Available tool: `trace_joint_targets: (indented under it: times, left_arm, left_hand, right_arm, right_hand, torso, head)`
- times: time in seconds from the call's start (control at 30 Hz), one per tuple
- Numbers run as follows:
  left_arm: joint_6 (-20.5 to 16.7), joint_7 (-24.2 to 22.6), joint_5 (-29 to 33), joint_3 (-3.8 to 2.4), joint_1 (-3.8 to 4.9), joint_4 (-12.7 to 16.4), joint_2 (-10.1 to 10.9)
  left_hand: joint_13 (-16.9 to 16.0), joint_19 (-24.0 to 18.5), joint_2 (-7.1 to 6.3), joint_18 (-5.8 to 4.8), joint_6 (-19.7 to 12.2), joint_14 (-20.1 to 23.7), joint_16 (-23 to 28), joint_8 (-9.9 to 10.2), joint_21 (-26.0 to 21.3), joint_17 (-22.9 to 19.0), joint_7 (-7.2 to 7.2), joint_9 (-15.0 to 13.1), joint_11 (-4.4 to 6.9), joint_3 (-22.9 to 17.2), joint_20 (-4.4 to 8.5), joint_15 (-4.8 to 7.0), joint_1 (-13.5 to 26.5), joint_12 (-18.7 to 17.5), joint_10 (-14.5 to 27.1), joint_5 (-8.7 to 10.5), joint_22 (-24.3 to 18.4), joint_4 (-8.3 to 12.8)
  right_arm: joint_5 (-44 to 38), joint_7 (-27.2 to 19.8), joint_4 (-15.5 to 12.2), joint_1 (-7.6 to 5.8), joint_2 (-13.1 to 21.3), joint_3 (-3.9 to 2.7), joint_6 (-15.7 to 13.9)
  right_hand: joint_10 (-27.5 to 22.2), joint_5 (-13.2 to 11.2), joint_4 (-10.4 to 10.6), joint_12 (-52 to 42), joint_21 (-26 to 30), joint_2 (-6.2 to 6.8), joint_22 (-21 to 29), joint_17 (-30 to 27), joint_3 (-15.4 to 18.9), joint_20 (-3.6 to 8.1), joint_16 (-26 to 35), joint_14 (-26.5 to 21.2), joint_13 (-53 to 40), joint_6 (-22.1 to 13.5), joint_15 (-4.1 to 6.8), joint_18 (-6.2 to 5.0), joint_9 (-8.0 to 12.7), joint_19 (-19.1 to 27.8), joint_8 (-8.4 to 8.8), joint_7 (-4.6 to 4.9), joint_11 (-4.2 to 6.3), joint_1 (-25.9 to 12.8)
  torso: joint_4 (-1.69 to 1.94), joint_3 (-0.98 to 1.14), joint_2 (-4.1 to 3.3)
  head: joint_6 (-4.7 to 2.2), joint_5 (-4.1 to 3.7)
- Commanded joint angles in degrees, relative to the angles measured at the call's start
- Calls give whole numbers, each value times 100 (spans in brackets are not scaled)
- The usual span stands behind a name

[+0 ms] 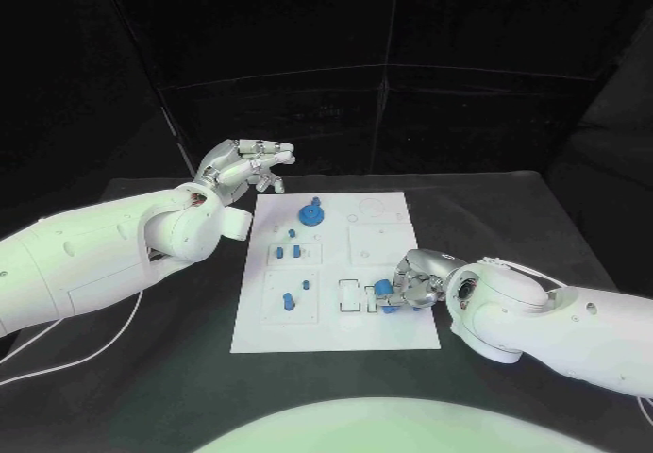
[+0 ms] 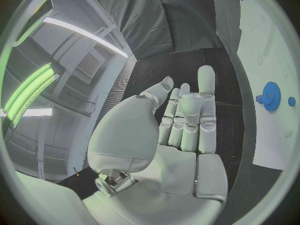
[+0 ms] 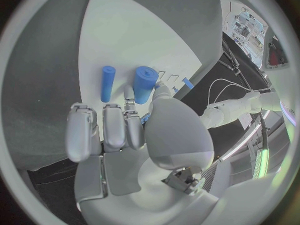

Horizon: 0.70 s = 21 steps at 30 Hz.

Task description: Assemble the parts on the task board

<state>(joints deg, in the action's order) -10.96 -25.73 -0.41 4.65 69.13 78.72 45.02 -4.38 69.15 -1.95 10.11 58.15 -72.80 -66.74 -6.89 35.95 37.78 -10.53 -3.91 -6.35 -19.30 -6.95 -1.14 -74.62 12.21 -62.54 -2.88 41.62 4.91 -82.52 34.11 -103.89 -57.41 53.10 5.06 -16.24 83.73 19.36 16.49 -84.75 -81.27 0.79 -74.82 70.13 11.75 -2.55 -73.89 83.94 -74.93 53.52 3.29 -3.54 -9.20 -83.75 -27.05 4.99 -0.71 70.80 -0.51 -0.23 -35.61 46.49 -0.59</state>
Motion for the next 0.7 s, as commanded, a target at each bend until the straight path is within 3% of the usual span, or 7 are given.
trace_joint_targets:
  times: [0.03, 0.17, 0.3, 0.53, 0.7]
  left_arm:
    - [69, -19, 13, -3, 10, 17, 9]
    - [69, -38, 13, -3, 9, 19, 12]
    - [72, -50, 13, -2, 9, 20, 6]
    - [75, -51, 13, 1, 8, 20, 1]
    - [75, -47, 12, 6, 8, 23, 3]
  left_hand:
    - [1, 32, -10, 39, 18, -10, -19, -20, -22, 6, 20, -4, 18, 0, -3, -13, -45, 27, 19, -4, -8, -18]
    - [1, 32, -10, 39, 18, -10, -19, -20, -22, 6, 20, -4, 18, 0, -3, -13, -45, 27, 19, -4, -8, -18]
    - [0, 38, -7, 39, 25, -11, -22, -29, -25, 0, 21, -5, 19, 0, -1, -11, -42, 42, 14, -4, -11, -24]
    - [0, 38, -7, 39, 25, -11, -22, -29, -25, 0, 21, -5, 19, 0, -1, -11, -42, 42, 14, -4, -11, -24]
    - [0, 38, -7, 39, 25, -11, -22, -29, -25, 0, 21, -5, 19, 0, -1, -11, -42, 42, 14, -4, -11, -24]
  right_arm:
    - [-17, 6, -117, 22, 36, 17, -433]
    - [-34, -136, -350, 25, 172, 14, -983]
    - [-44, -210, -535, 25, 278, 11, -1236]
    - [5, -262, -677, 23, 285, 7, -1374]
    - [112, -262, -644, 23, 174, 6, -1244]
  right_hand:
    - [94, 111, -7, 0, -42, -71, -18, 11, -21, 12, 21, 227, -661, 69, 39, 47, -44, -158, -17, -10, 30, 44]
    - [110, 306, -6, 5, -56, -164, -36, 23, -24, 25, 27, 231, -678, 131, 56, 49, -74, -156, -1, -31, 51, 112]
    - [146, 384, -10, -19, -68, -202, -54, 28, -22, 33, 31, 233, -727, 170, 65, 51, -86, -160, 18, -43, 62, 154]
    - [158, 429, -1, -22, -71, -224, -57, 33, -9, 39, 33, 235, -742, 200, 70, 51, -92, -159, 39, -48, 69, 162]
    - [166, 399, 12, -22, -74, -235, -60, 37, 25, 41, 37, 236, -751, 218, 73, 52, -96, -158, 62, -50, 70, 122]
  torso:
    - [-7, 0, 3]
    - [-9, 5, 8]
    - [17, -5, 15]
    - [15, 0, -2]
    - [13, -2, -1]
  head:
    - [-5, 2]
    - [-7, -2]
    - [-23, -25]
    - [-52, 17]
    - [-47, 26]
